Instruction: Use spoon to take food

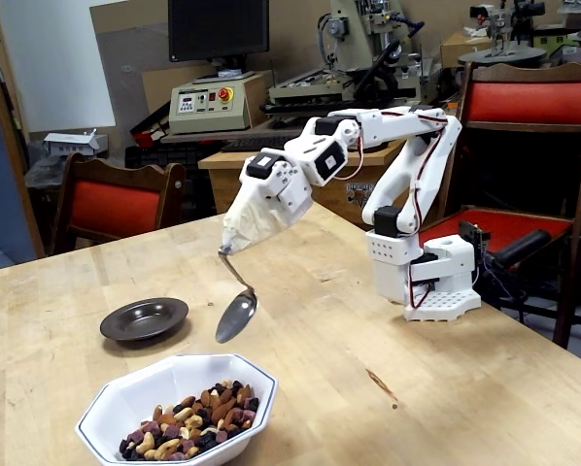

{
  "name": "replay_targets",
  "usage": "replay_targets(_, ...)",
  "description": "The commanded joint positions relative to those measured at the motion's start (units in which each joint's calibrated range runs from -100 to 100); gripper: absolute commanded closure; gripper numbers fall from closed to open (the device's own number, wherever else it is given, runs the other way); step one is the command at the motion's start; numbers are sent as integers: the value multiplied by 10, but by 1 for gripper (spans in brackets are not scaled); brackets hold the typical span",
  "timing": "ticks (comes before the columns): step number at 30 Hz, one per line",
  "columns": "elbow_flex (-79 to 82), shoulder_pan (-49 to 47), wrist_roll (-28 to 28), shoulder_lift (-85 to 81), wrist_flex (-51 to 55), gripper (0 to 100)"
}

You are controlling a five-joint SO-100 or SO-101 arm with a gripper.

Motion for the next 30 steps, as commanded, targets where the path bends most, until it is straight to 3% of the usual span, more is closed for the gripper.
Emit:
replay_targets(1,-46,-22,-2,-8,-8,96)
replay_targets(13,-45,-88,-2,-8,-3,96)
replay_targets(30,-46,-28,1,-8,48,96)
